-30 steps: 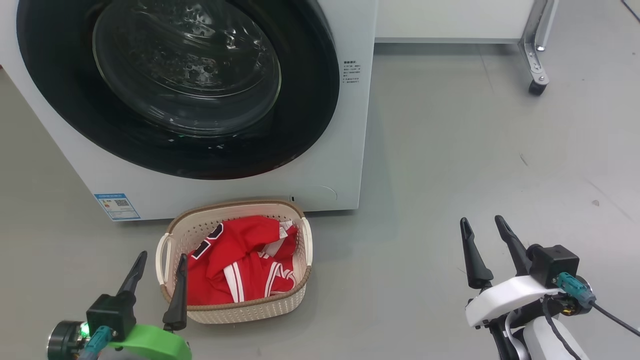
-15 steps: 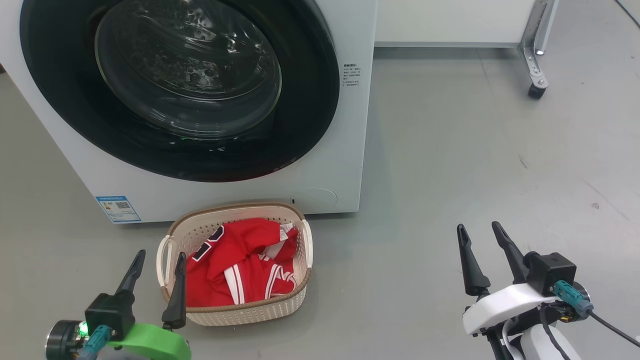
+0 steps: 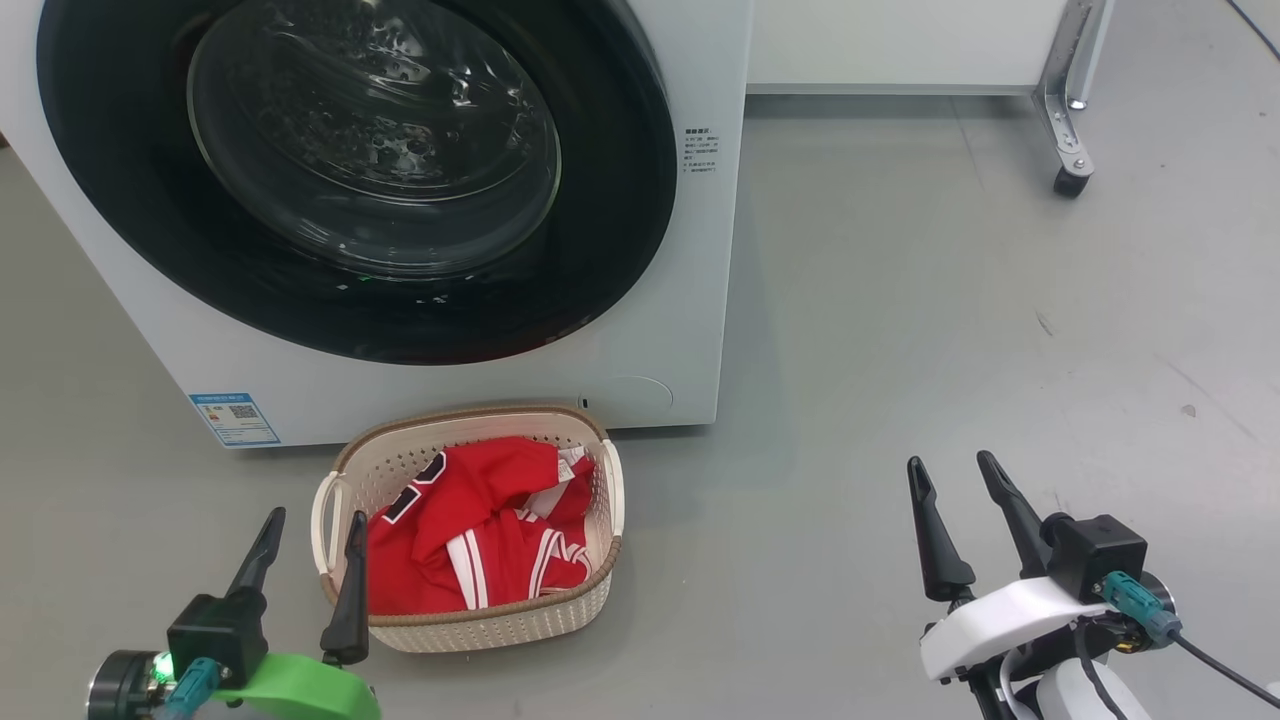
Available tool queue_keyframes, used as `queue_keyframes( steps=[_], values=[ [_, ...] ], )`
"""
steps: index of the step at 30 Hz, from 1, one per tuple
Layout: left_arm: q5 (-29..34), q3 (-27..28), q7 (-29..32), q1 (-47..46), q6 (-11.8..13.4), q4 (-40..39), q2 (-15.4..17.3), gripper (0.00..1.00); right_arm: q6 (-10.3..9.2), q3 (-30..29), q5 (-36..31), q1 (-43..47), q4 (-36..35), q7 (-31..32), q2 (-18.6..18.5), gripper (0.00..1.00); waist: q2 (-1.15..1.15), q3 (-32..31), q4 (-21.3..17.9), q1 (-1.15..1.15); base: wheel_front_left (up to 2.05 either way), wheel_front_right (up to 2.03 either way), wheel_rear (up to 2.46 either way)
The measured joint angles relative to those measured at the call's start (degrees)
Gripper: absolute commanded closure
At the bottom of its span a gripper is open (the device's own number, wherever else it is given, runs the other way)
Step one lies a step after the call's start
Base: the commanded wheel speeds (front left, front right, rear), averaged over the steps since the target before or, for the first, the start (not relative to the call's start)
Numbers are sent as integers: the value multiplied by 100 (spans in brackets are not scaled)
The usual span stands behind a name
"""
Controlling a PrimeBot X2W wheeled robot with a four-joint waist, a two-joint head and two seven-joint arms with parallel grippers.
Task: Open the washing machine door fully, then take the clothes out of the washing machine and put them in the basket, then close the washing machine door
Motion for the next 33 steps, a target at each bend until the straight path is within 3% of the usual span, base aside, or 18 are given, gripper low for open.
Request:
queue_keyframes(
  steps=[15, 16, 26, 33],
  values=[
    [2, 11, 0, 7, 68, -75, 3, 0, -10, 32, 2, 88, -80, 0, 4, 0, 0, 8, -13, 0, 0, 0, 0],
    [1, 8, 0, 8, 65, -42, -5, 100, 0, 35, -2, 91, -47, 1, 9, 100, 0, 8, -13, 0, 0, 0, 0],
    [-75, -64, 54, 244, 56, 497, -205, 100, 5, 75, 31, 511, 415, 27, 99, 100, 0, 8, -14, 0, 0, 0, 0],
    [-571, 124, 248, 218, 20, 570, -207, 100, 8, -9, 592, 510, 363, 118, 99, 100, 0, 10, -14, 0, 0, 0, 0]
  ],
)
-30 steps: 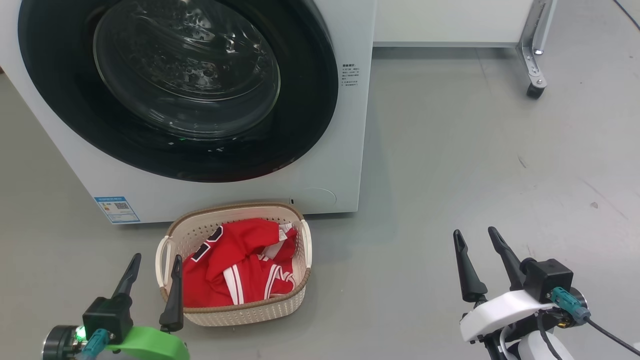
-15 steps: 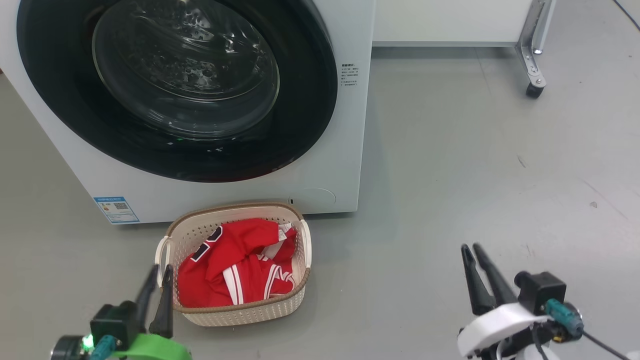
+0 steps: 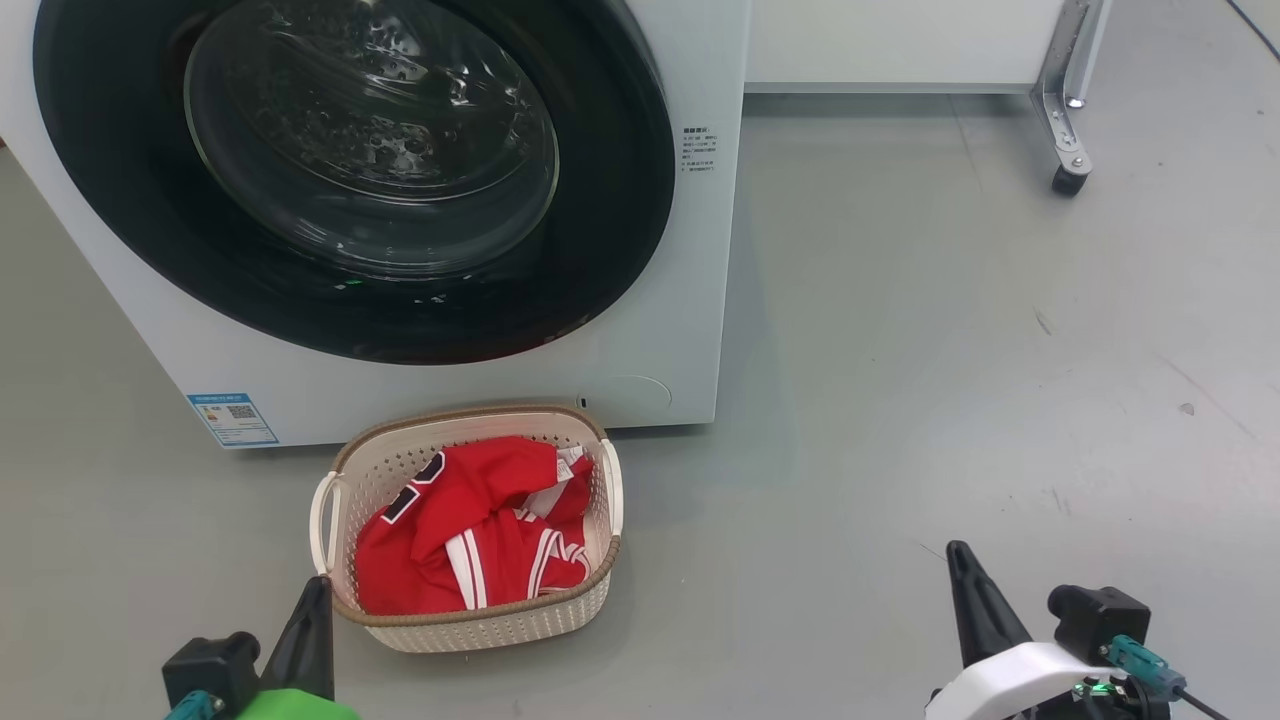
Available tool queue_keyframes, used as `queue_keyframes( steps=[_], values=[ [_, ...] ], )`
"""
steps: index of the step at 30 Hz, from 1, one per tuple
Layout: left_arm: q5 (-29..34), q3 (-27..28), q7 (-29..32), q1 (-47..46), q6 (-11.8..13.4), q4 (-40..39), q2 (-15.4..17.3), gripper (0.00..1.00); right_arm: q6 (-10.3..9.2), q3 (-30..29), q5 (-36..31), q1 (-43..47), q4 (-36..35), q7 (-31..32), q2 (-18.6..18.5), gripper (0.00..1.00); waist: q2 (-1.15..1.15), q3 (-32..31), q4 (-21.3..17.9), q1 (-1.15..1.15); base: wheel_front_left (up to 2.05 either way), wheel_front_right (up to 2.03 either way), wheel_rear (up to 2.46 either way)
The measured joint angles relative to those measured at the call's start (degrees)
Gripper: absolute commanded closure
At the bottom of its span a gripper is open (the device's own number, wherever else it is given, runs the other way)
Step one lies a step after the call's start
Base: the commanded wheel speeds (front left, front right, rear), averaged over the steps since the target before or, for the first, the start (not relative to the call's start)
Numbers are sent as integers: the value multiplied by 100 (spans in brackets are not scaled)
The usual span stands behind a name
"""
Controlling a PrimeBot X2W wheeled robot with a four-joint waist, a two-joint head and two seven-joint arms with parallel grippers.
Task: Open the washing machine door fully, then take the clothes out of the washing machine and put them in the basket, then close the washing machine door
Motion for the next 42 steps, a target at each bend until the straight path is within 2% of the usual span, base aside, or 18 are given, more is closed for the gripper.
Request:
queue_keyframes(
  steps=[42],
  values=[
    [-3121, 576, 845, -265, -336, -8, -104, 100, 146, -708, 3099, -196, -216, 812, -46, 100, 0, 13, 22, 0, 0, 0, 0]
  ],
)
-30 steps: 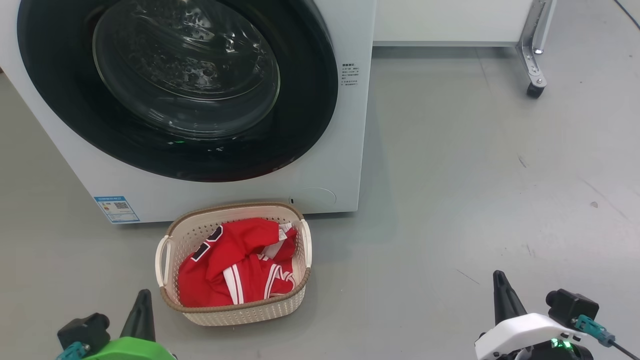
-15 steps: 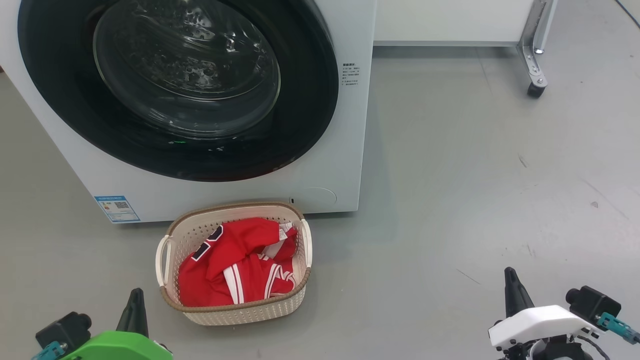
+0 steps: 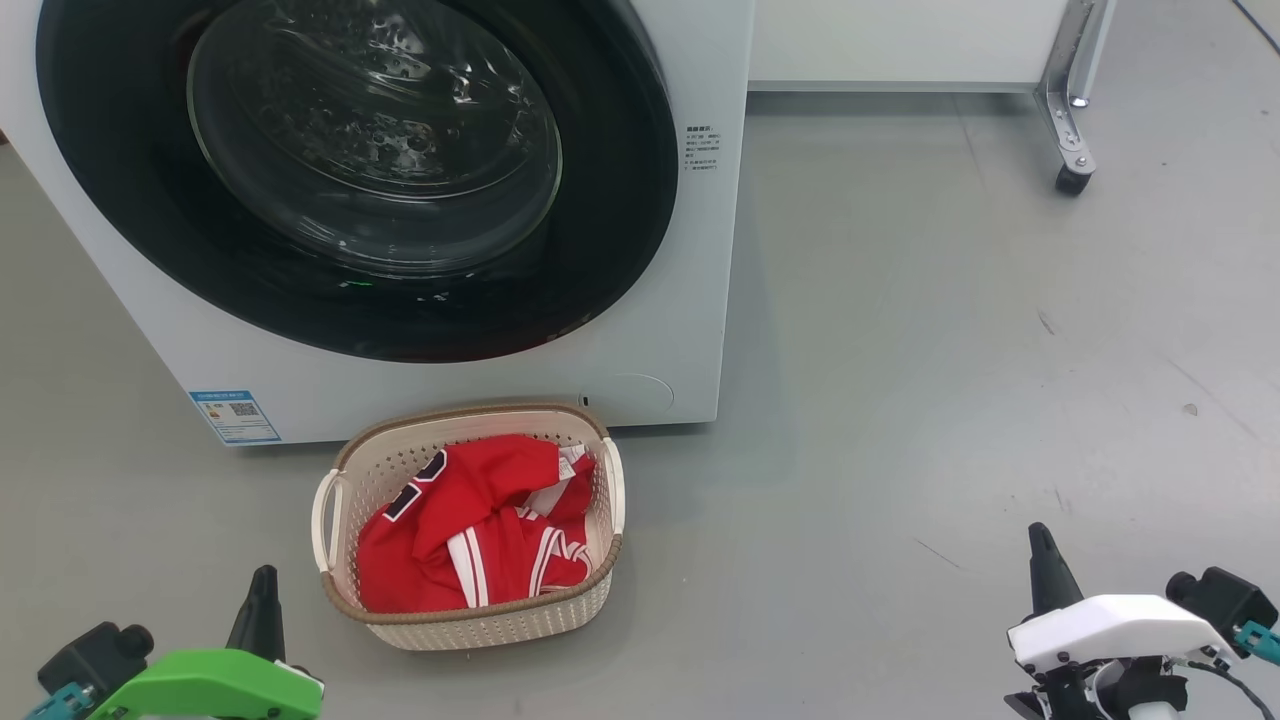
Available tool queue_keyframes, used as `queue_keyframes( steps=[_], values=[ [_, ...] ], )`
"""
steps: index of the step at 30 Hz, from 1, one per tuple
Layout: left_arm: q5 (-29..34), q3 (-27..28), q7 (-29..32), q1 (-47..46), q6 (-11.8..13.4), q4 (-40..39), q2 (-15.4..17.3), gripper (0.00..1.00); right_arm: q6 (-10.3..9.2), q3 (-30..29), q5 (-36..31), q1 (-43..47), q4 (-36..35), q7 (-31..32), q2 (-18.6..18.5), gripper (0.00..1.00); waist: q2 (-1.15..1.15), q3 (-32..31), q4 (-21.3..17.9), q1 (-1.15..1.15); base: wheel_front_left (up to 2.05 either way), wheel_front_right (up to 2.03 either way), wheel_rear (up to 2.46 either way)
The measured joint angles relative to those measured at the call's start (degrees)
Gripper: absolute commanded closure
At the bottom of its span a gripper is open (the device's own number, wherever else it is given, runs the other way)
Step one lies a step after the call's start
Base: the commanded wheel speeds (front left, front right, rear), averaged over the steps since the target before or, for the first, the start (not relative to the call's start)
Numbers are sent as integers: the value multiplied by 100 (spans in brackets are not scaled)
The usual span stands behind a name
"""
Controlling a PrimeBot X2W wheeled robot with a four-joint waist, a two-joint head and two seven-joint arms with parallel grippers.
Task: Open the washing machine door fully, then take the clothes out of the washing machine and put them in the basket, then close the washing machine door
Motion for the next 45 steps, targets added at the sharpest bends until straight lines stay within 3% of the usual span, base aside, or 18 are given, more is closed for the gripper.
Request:
queue_keyframes(
  steps=[45],
  values=[
    [-3481, 561, 779, -328, -360, -165, -67, 100, 158, -783, 3399, -351, -210, 871, -120, 100, 0, 15, 16, 0, 0, 0, 0]
  ],
)
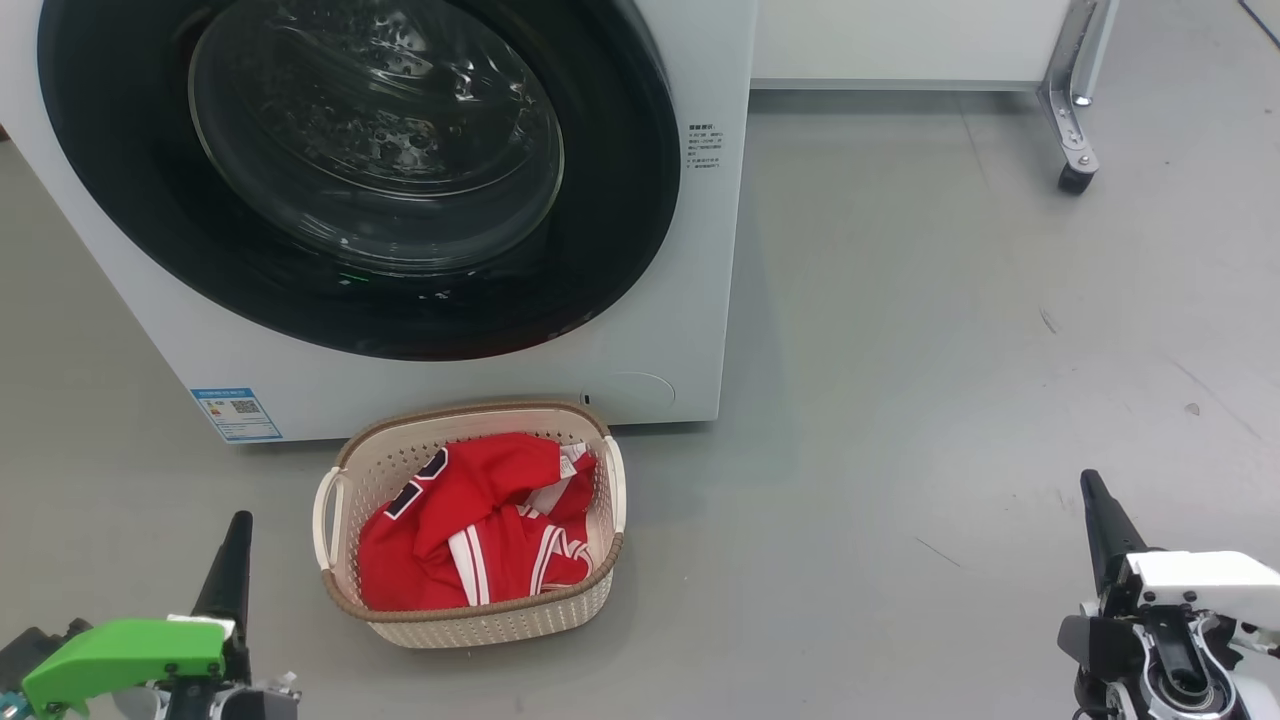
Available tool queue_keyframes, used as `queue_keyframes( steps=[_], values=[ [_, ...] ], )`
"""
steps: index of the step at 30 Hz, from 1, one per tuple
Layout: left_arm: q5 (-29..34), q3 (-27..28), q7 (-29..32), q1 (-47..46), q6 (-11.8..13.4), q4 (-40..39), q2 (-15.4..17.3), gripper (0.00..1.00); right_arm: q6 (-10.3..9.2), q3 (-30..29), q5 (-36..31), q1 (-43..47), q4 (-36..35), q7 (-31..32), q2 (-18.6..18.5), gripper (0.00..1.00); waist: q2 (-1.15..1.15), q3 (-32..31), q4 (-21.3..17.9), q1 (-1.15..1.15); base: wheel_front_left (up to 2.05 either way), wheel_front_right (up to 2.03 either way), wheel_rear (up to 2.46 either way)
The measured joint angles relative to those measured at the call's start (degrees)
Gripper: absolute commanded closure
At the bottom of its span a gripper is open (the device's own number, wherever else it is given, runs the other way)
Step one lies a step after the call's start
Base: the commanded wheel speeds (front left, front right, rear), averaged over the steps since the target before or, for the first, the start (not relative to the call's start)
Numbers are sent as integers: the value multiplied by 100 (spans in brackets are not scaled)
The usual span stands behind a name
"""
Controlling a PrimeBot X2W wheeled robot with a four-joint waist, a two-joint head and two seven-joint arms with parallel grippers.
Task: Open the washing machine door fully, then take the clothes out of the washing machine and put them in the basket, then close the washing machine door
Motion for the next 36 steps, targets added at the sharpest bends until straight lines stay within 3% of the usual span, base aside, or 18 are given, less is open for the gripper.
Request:
queue_keyframes(
  steps=[6, 36],
  values=[
    [-403, 79, 93, -10, -43, -14, -9, 100, 45, -89, 379, -7, -24, 76, -16, 100, 0, 2, 2, 0, 0, 0, 0],
    [-407, 76, 92, -11, -44, -32, -22, 100, 46, -100, 381, -8, -45, 81, -16, 100, 0, 2, 1, 0, 0, 0, 0]
  ],
)
